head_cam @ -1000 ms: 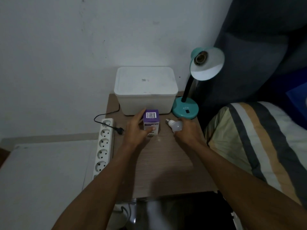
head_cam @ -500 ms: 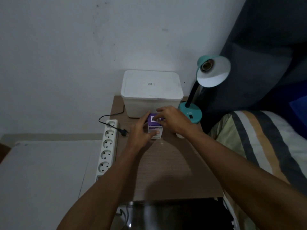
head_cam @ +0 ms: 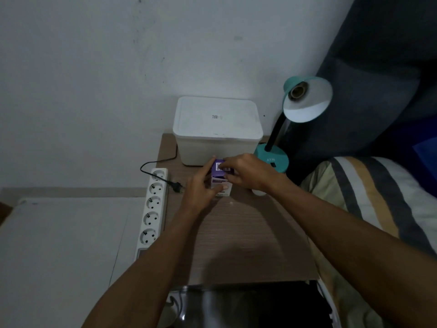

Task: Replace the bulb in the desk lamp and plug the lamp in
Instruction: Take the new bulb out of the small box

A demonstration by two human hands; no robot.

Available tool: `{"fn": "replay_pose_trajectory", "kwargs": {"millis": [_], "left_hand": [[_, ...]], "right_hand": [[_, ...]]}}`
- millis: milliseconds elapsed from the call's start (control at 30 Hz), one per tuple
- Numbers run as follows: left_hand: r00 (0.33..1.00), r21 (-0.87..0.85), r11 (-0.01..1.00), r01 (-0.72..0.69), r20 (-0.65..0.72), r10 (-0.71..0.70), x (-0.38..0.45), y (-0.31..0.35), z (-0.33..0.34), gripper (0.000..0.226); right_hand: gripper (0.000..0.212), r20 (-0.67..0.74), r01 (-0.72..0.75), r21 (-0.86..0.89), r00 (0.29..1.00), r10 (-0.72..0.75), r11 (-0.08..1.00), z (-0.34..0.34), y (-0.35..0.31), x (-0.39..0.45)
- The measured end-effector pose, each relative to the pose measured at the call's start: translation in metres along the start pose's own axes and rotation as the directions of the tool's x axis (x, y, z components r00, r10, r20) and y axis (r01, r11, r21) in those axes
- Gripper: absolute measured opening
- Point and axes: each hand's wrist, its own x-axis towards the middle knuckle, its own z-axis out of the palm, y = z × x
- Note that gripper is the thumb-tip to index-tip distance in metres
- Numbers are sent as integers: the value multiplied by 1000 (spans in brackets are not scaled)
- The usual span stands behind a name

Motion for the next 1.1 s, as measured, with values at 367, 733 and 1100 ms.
{"fn": "replay_pose_trajectory", "kwargs": {"millis": [367, 733, 1100], "left_hand": [[1000, 70, 997, 12, -6, -11, -1, 0, 3, 108], [998, 140, 989, -52, 53, 45, 4, -2, -5, 103], [999, 105, 995, -2, 45, -3, 5, 1, -4, 109]], "right_hand": [[21, -295, -289, 465, 841, 454, 837, 2, -9, 10], [16, -288, -267, 333, 885, 367, 905, 19, -11, 6], [25, -182, -370, 267, 887, 423, 890, 33, -21, 10]]}}
